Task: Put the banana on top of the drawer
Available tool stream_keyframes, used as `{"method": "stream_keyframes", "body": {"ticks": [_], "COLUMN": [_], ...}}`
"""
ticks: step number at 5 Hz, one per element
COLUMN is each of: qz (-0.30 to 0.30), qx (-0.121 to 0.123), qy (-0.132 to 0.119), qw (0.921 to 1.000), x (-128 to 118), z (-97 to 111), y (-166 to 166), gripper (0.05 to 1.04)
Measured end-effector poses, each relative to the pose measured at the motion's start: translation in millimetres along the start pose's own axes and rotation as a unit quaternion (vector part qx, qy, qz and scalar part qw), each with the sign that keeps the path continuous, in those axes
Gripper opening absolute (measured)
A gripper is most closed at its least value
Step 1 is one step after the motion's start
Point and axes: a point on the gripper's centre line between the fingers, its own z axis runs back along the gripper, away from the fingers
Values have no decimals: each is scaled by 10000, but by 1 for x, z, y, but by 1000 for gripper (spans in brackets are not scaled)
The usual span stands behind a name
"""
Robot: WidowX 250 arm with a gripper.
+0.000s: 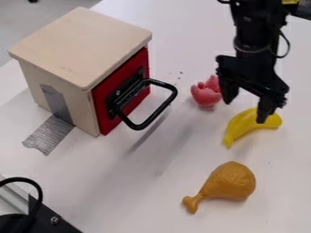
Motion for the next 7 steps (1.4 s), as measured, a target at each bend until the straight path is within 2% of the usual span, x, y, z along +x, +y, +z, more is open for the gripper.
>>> {"method": "stream_keyframes", "body": {"ticks": [1,2,3,4,5,6,7], "qz": [-169,-283,-361,-369,-166,440,959], "qx": [71,260,331,341,323,302,274], "qy": [338,672,690,782,347,-67,-367], "qw": [9993,9970,9964,9957,9987,9986,9943], "x": [1,-7,-6,-14,-9,-21,-41], "z": [-26,-45,-48,-41,2,58,102], "y": [-5,-4,-3,-3,4,45,83], "gripper": [1000,954,674,564,563,563,563]}}
